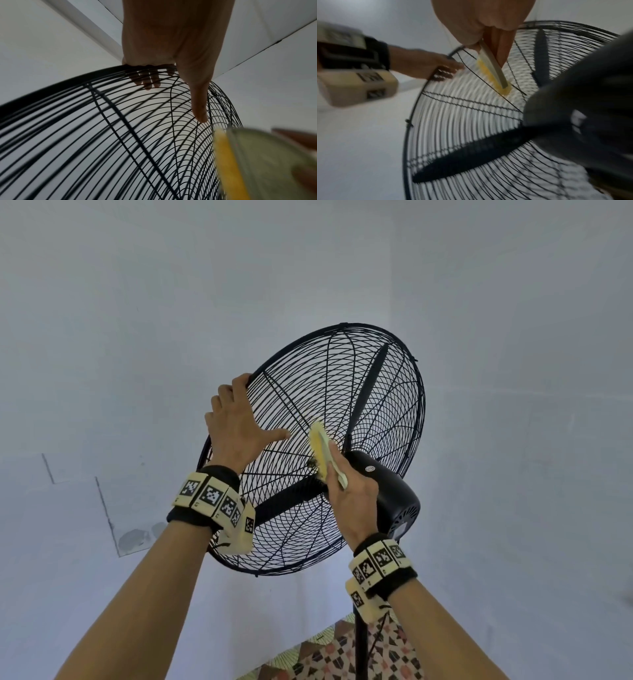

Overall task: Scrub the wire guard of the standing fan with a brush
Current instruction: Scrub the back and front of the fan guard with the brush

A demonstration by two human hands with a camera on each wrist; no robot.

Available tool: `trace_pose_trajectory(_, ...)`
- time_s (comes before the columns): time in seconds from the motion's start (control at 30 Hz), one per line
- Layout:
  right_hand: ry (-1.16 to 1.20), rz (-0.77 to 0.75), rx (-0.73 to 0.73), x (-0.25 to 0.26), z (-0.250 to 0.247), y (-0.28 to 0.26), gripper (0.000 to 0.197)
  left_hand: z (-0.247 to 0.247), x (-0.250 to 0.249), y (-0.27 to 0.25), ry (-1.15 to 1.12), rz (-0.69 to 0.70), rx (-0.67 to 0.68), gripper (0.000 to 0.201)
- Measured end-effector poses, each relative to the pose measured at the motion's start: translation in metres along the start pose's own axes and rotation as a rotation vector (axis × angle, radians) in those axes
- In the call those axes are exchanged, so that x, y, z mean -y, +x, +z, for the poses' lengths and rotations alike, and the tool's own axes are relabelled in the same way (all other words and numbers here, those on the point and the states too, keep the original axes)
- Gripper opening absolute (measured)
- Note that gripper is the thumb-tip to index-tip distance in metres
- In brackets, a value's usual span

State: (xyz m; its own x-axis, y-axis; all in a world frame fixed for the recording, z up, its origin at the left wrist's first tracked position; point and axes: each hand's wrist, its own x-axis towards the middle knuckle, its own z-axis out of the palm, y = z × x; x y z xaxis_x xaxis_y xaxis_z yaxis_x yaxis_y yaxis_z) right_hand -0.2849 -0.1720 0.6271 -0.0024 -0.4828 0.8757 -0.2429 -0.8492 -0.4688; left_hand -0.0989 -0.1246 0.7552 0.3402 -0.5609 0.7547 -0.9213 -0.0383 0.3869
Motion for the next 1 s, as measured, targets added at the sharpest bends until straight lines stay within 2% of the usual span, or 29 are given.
trace_pose_trajectory(0.07,-0.081,0.181,-0.012,-0.008,-0.002,-0.005,0.043,-0.001,0.002,0.000,0.000,-0.002,0.002,0.120)
trace_pose_trajectory(0.13,-0.118,0.231,-0.044,-0.006,-0.004,-0.007,0.042,-0.002,-0.001,0.000,0.006,-0.001,0.012,0.121)
trace_pose_trajectory(0.3,0.112,0.117,-0.142,0.021,0.001,-0.002,0.040,0.001,-0.007,0.001,-0.003,0.010,0.002,0.117)
trace_pose_trajectory(0.4,0.059,0.088,-0.099,0.014,0.010,-0.006,0.041,0.000,-0.001,-0.001,0.000,0.001,-0.004,0.118)
trace_pose_trajectory(0.53,-0.055,0.325,-0.142,-0.019,0.019,-0.018,0.042,-0.002,0.000,0.000,-0.002,0.006,0.009,0.119)
trace_pose_trajectory(0.7,-0.002,0.465,-0.278,-0.023,0.016,-0.007,0.039,-0.001,-0.004,0.000,-0.011,0.021,0.010,0.118)
trace_pose_trajectory(0.8,0.000,0.563,-0.219,-0.014,0.021,0.007,0.039,-0.001,-0.002,-0.002,-0.004,0.016,0.007,0.119)
trace_pose_trajectory(0.9,0.097,0.513,-0.177,0.002,0.029,0.016,0.039,-0.002,0.001,-0.001,-0.011,0.009,0.001,0.118)
trace_pose_trajectory(1.0,0.300,0.476,-0.234,0.010,0.024,0.014,0.035,-0.002,-0.001,-0.001,-0.021,0.016,-0.003,0.118)
